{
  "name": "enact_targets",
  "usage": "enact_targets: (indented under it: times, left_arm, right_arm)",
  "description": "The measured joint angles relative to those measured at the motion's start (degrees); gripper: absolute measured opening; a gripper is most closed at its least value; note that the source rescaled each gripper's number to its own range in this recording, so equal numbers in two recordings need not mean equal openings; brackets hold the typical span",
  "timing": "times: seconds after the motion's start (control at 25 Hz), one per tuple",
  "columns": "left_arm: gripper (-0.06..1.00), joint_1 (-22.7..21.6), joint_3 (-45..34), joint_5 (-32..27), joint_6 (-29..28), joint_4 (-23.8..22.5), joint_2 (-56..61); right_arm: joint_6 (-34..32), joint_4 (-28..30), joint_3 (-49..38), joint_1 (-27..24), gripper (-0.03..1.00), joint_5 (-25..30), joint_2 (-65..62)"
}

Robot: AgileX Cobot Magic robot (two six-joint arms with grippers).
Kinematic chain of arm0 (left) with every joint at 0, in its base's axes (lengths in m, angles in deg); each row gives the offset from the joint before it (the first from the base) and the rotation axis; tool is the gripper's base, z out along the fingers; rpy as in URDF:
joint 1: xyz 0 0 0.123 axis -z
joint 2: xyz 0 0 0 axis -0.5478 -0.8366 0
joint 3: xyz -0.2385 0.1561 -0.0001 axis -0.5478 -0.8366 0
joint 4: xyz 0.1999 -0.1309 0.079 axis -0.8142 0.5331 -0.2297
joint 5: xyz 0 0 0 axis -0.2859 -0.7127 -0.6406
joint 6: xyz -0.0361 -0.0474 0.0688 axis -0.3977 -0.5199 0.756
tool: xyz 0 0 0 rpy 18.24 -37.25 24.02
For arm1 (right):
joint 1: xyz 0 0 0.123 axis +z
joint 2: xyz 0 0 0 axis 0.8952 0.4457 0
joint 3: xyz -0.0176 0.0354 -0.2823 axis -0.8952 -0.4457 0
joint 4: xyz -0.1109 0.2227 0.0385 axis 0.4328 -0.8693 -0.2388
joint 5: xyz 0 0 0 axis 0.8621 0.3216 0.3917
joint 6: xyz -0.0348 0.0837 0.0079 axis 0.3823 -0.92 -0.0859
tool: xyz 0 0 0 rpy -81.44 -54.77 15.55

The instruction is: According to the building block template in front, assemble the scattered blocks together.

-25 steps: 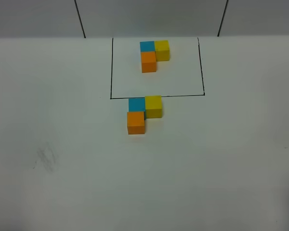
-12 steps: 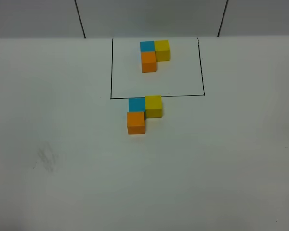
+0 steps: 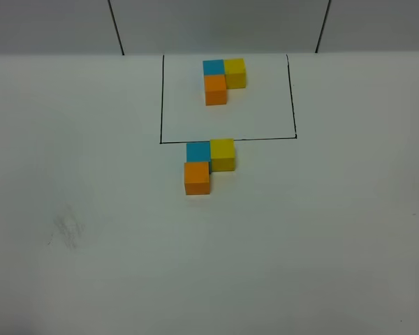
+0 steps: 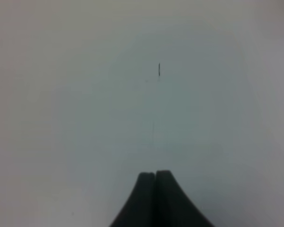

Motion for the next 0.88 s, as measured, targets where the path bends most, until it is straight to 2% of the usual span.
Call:
enact_targets:
  times: [0.2, 0.52, 0.88]
  left_arm:
    - [0.00, 0.0, 0.0, 0.0, 0.0, 0.0, 0.0]
    - [0.00, 0.0, 0.0, 0.0, 0.0, 0.0, 0.0]
    - [0.00, 0.0, 0.0, 0.0, 0.0, 0.0, 0.0]
  right_arm:
    - [0.0, 0.1, -0.1, -0.1, 0.00, 0.0, -3.8]
    - [0.0, 0.7, -0.1, -4.1, 0.00, 0.0, -7.1]
    - [0.0, 0.9, -0.1, -4.4, 0.00, 0.1, -11.4]
